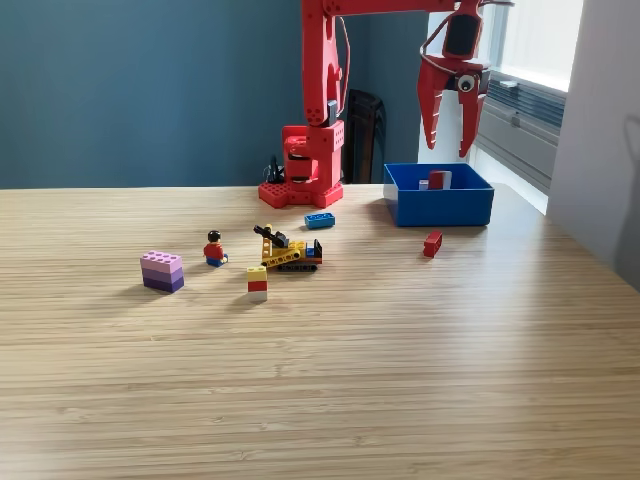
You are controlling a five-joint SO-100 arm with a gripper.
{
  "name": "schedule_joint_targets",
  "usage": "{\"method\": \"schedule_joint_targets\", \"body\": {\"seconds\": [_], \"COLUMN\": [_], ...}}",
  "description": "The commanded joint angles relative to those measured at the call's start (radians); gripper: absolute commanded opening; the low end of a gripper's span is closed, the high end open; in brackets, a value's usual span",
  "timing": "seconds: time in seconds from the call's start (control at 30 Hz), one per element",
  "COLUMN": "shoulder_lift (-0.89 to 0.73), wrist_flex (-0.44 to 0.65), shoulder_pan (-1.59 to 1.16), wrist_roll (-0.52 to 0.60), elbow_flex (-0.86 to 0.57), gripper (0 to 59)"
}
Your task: Grasp a lego block and put it in the bin.
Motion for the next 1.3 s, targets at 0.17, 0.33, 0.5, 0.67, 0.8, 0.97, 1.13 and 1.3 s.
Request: {"method": "schedule_joint_targets", "body": {"seconds": [0.17, 0.33, 0.5, 0.67, 0.8, 0.97, 1.13, 1.3], "shoulder_lift": [0.083, 0.083, 0.083, 0.083, 0.083, 0.083, 0.083, 0.083], "wrist_flex": [0.023, 0.021, 0.02, 0.018, 0.017, 0.017, 0.017, 0.017], "shoulder_pan": [0.008, 0.107, 0.264, 0.449, 0.581, 0.709, 0.753, 0.75], "wrist_roll": [0.009, 0.023, 0.025, 0.009, -0.021, -0.049, -0.067, -0.063], "elbow_flex": [-0.037, -0.061, -0.103, -0.129, -0.129, -0.13, -0.127, -0.118], "gripper": [18.5, 12.1, 10.2, 10.2, 10.0, 9.4, 9.2, 9.4]}}
